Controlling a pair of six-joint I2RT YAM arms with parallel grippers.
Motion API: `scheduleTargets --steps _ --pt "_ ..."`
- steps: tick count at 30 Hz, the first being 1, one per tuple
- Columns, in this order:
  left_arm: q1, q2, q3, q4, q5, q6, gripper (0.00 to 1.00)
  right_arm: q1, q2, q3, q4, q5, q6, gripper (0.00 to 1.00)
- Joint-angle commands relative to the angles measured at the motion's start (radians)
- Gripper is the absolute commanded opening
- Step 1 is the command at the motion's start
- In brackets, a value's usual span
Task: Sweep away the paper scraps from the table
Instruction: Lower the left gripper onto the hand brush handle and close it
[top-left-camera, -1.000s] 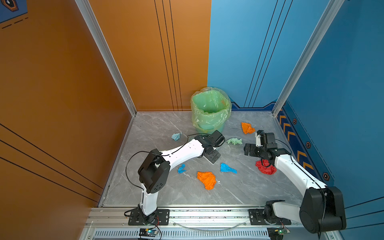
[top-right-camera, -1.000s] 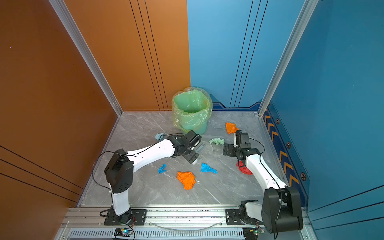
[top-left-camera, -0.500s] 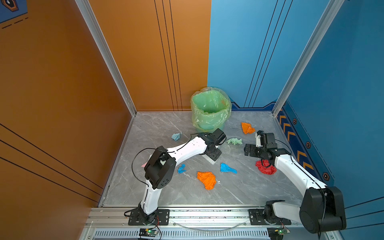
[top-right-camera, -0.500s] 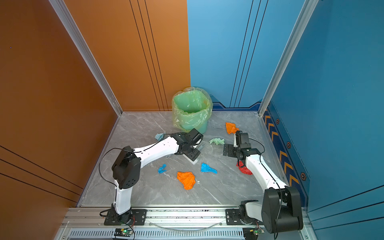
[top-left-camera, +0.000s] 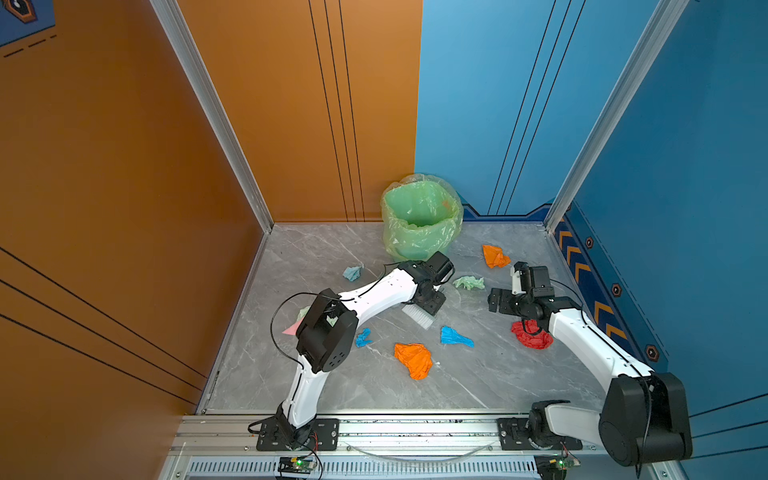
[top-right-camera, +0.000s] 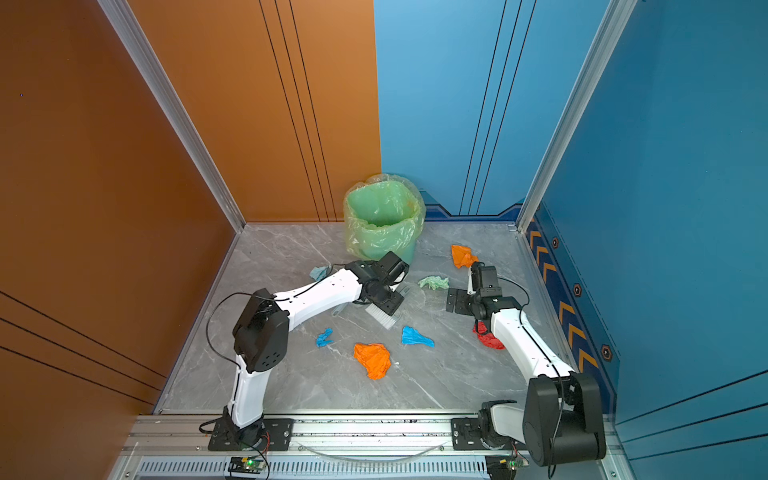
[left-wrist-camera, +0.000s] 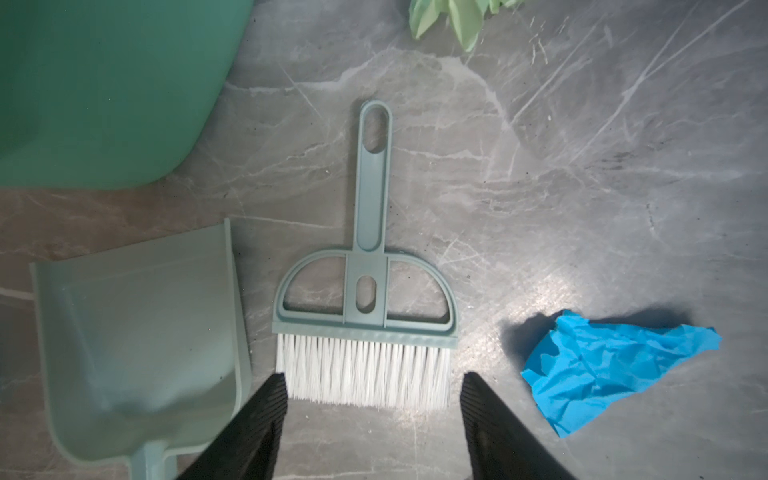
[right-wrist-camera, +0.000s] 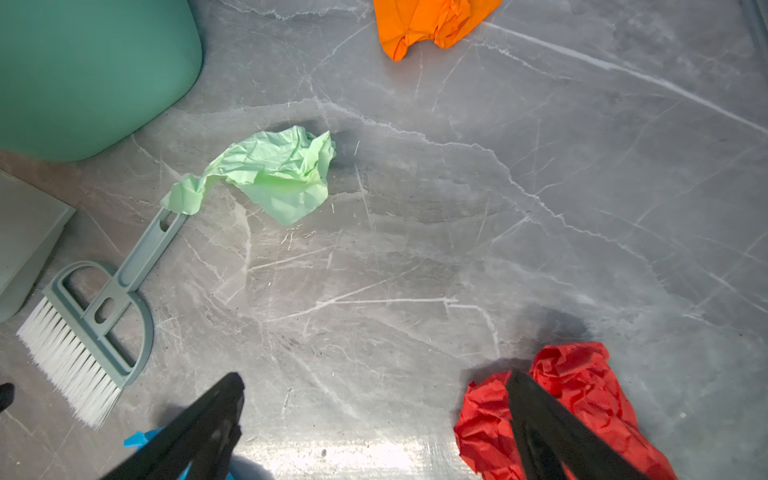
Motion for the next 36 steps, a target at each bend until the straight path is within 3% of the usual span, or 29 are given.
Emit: scheduleTargets --steps 1,36 --pt "0.014 0.029 0.031 -0.027 0.032 -0.012 0.67 0.003 0.012 0.023 -0.028 0.012 0.014 1.00" --pt "0.030 0.107 0.070 -0.031 0.040 0.058 0.58 0.011 0.066 0.054 -0.042 0.008 0.035 1.00"
